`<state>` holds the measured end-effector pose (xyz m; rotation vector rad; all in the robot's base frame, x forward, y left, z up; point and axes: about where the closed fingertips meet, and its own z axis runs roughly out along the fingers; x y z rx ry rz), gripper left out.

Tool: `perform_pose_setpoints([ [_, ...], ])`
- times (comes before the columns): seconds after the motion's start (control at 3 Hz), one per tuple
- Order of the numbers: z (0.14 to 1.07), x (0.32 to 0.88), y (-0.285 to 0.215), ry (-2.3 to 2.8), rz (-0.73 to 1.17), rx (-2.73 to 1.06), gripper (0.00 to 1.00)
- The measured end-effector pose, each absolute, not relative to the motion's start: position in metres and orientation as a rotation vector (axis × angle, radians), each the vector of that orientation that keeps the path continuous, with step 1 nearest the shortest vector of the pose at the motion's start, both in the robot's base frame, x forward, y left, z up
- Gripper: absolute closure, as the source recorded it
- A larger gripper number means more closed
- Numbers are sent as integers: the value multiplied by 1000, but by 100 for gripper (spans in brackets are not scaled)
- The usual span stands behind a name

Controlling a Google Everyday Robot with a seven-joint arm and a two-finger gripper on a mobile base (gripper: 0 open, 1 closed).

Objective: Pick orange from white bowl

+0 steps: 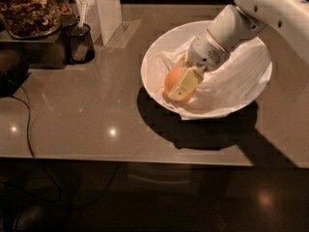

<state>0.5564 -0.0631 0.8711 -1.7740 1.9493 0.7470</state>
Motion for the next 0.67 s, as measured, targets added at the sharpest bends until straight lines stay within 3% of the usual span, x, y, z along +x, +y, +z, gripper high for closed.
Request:
perform_pose_setpoints([
  [0.67,935,543,-89,1826,661,-1692,100],
])
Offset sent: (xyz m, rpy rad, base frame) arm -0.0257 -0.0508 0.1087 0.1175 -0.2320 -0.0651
